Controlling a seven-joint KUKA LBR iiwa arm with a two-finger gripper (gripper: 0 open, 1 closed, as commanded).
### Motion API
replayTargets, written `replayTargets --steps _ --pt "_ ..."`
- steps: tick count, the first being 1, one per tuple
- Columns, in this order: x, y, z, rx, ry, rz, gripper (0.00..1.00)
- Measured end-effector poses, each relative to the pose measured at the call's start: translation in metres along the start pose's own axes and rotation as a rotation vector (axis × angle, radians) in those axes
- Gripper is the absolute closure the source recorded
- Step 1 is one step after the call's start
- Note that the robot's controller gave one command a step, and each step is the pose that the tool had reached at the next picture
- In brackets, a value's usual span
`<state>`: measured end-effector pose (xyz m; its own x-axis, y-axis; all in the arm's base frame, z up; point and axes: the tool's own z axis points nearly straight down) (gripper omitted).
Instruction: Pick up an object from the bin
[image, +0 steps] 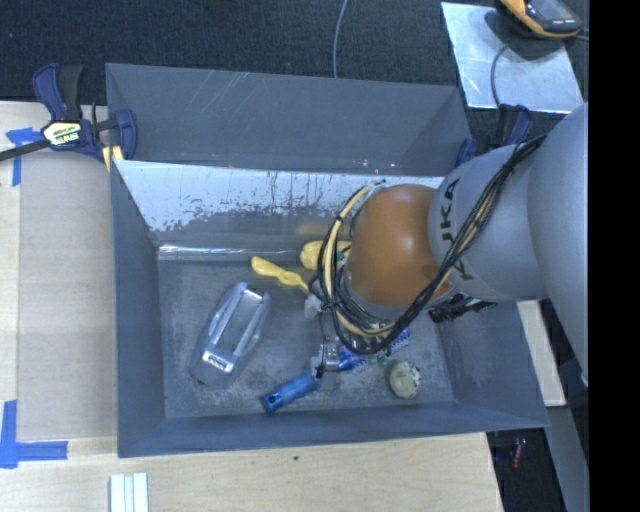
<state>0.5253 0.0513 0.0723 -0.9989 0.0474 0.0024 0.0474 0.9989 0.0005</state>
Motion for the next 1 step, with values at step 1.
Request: replayTargets --steps 1 --pt "0.0296 -0.0007 0.0006 -0.005 -0.023 0.135 0.0"
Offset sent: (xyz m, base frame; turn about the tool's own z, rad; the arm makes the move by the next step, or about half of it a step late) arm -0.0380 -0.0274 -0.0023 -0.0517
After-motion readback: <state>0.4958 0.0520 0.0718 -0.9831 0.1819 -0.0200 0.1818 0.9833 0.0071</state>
